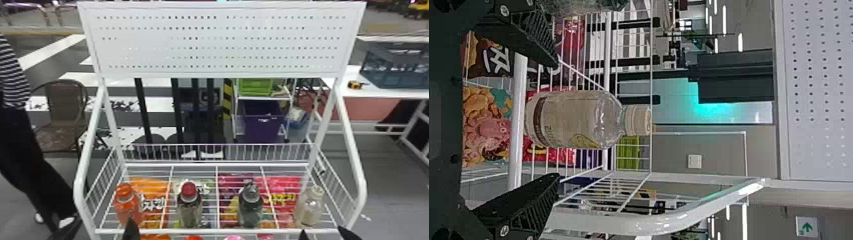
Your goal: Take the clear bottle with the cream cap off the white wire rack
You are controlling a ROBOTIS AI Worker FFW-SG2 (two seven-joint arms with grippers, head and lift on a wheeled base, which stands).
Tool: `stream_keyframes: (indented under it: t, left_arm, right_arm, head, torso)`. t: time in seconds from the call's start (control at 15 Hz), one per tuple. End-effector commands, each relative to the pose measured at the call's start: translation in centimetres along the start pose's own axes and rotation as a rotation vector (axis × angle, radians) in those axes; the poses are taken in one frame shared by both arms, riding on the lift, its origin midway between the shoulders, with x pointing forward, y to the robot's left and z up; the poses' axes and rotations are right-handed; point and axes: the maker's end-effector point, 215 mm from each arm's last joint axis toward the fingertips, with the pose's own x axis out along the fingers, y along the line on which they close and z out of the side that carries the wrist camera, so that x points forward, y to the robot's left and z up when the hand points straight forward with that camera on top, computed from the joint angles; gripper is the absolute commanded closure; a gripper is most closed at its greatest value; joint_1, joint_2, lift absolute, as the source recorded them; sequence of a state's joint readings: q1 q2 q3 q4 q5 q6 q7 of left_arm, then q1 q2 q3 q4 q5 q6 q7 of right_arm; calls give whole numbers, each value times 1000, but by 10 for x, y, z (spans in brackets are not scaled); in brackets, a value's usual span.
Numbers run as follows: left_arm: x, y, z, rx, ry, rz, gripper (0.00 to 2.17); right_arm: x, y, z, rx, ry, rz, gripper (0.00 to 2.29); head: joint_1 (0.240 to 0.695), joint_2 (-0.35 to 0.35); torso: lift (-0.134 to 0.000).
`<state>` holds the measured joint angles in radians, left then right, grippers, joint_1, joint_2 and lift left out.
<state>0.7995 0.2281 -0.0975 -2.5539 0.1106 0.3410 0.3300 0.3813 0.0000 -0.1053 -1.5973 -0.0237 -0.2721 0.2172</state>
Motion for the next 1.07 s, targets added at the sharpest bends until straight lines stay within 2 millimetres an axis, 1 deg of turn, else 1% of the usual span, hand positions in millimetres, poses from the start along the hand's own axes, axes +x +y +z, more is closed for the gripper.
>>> stream_keyframes:
  t: [0.0, 0.2, 0.33, 0.4, 0.47, 0.53, 0.6, 0.73, 0.8, 0.93, 1.0]
  left_arm:
    - [-1, 1, -1, 7, 3, 1, 144]
    - [-2, 1, -3, 13, 8, -1, 144]
    - [-2, 2, -5, 16, 13, -1, 144]
    - [-2, 3, -5, 17, 13, 0, 144]
    - [-2, 3, -5, 17, 11, -1, 144]
    - [-2, 2, -7, 17, 14, -2, 144]
    - [-2, 2, -8, 18, 16, -2, 144]
    - [-1, 3, -7, 18, 14, -1, 144]
    - [-1, 3, -6, 17, 11, -1, 144]
    - [-1, 0, -5, 13, 10, -7, 144]
    - [-1, -1, -4, 10, 9, -7, 144]
  right_arm:
    - [22, 3, -9, -14, 16, -5, 113]
    - [45, 8, -3, -28, 4, -9, 113]
    - [63, 6, 1, -40, 3, -12, 113]
    - [71, 1, 7, -48, 2, -32, 113]
    - [76, 0, 6, -47, 14, -33, 113]
    - [81, -1, 3, -44, 37, -34, 221]
    - [83, -1, -6, -41, 73, -33, 545]
    - [82, -5, -2, -43, 66, -52, 1349]
    - [80, -3, 3, -47, 57, -50, 1575]
    - [71, -4, 16, -48, 34, -53, 1598]
    - [63, -3, 18, -32, 44, -55, 1595]
  head:
    - [499, 0]
    - [499, 0]
    - [499, 0]
    - [499, 0]
    - [499, 0]
    - [499, 0]
    - [499, 0]
    - [499, 0]
    - [499, 0]
    - [499, 0]
    - [499, 0]
  torso:
    - [0]
    - [0]
    - [0]
    - [0]
    - [0]
    - [0]
    - [0]
    - [0]
    - [0]
    - [0]
    - [0]
